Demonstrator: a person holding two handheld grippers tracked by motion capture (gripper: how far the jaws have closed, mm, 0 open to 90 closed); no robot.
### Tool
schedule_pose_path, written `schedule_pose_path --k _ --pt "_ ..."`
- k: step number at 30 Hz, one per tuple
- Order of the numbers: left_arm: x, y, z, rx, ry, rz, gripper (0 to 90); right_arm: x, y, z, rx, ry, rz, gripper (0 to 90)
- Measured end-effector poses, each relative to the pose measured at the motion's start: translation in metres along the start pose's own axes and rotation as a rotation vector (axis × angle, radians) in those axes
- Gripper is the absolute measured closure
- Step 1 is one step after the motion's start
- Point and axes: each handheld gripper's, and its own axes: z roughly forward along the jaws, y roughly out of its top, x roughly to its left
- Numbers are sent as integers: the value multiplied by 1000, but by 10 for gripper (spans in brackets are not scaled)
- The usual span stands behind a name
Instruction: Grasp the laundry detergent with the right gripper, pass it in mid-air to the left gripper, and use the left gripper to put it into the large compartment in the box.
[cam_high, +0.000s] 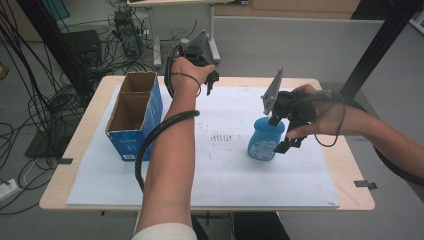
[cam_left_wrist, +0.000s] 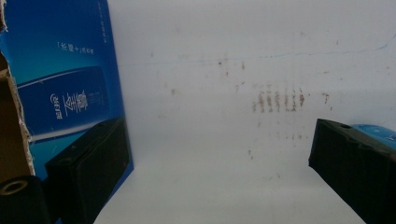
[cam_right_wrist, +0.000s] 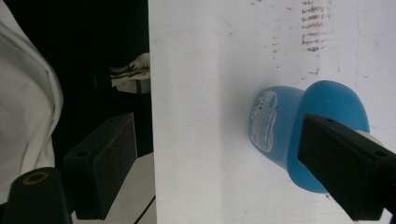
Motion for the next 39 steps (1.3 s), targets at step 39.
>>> schedule_pose_path --k 39 --pt "-2 -11 -18 -29 -1 7 56 1 -41 -25 -7 -76 95 116"
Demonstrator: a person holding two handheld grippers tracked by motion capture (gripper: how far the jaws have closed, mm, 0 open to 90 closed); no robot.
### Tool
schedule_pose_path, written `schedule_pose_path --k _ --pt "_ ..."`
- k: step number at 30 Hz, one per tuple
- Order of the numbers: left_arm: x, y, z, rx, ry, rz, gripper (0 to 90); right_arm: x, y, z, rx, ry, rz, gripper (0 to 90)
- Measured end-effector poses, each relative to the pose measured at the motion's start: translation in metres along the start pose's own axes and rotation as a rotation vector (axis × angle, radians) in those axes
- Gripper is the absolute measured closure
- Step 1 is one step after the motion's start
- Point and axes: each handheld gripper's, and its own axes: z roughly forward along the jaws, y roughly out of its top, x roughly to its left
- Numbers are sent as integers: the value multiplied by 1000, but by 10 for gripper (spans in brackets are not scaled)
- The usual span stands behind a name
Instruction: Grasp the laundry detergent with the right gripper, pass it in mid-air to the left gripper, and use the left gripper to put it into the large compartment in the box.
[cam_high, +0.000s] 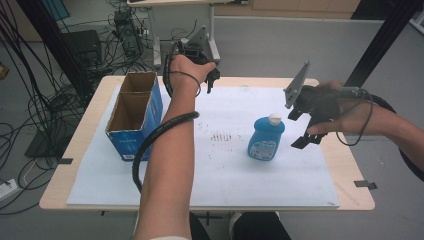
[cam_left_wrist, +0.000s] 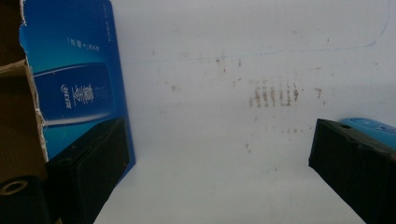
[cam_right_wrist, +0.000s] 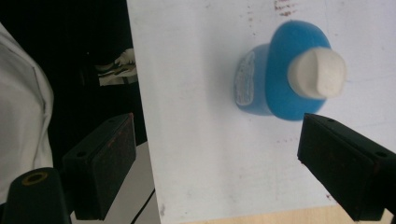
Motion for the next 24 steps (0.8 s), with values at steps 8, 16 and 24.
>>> schedule_pose_path --k 8,16,24 --pt "3 -1 -1 -1 -4 -7 56 -12 -21 -5 -24 -22 67 115" --pt "3 0 2 6 -3 -2 56 -25 -40 -4 -58 -38 121 111" --pt "4 3 1 6 3 0 56 -35 -60 2 -103 -49 178 103"
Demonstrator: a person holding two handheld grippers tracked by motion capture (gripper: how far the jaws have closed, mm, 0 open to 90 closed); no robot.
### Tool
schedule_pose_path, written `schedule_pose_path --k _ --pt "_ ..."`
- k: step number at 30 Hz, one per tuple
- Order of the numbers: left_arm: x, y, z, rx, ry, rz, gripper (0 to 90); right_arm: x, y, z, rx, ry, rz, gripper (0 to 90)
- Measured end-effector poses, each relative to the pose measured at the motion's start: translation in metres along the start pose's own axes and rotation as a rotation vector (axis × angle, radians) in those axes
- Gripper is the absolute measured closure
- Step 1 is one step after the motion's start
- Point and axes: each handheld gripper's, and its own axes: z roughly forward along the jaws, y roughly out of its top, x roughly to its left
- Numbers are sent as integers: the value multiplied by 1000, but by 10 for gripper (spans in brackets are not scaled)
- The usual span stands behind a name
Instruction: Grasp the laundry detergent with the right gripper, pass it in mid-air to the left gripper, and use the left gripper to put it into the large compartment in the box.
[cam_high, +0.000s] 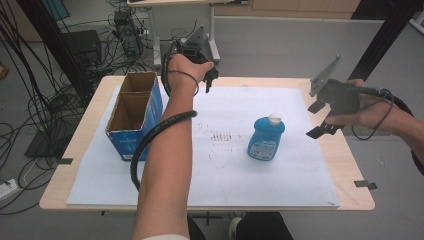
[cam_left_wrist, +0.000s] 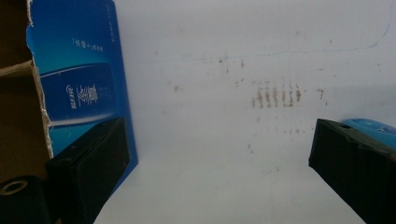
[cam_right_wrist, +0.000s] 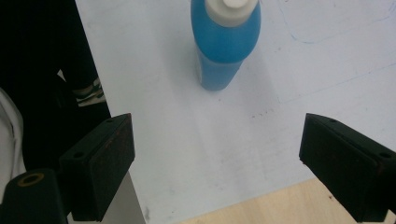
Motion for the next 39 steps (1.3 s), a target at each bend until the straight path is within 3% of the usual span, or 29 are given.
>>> schedule_pose_path --k 7,16,28,39 --pt "-1 0 0 -2 3 1 55 -5 -12 6 -35 -14 45 82" --pt "1 0 1 1 5 7 55 -11 -24 22 -128 -25 103 56" --pt "5 1 5 9 1 10 54 -15 -30 53 -216 -28 116 53" --pt "6 1 8 13 2 9 54 -15 -35 78 -259 -19 124 55"
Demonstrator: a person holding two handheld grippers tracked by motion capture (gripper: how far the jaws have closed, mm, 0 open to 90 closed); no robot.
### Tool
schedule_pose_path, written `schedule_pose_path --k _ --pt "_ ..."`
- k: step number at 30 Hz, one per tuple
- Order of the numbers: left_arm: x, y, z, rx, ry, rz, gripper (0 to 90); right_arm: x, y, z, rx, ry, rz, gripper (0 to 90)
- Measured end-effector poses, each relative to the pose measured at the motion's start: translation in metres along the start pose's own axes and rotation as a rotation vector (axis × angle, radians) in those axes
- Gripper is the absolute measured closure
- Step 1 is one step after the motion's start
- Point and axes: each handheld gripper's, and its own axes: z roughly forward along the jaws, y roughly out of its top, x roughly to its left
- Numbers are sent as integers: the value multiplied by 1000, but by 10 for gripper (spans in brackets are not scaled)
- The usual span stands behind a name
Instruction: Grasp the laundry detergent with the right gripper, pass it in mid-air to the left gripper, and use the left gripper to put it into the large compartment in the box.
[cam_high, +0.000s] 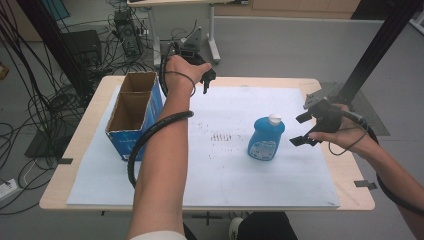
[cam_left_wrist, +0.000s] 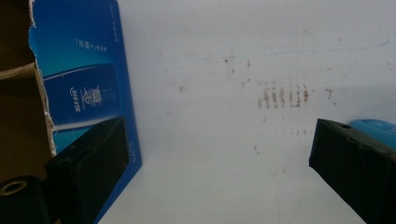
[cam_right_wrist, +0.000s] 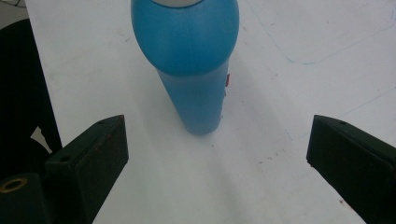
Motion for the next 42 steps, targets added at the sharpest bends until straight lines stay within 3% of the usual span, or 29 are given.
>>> schedule_pose_path --k 19,30,42 --pt "-5 -2 4 2 -4 6 52 8 -19 42 -97 15 3 44" --pt "-1 -2 6 5 -1 1 52 12 -20 64 -138 26 -10 41" --pt "-2 -1 6 6 0 3 52 12 -23 75 -193 18 -15 37"
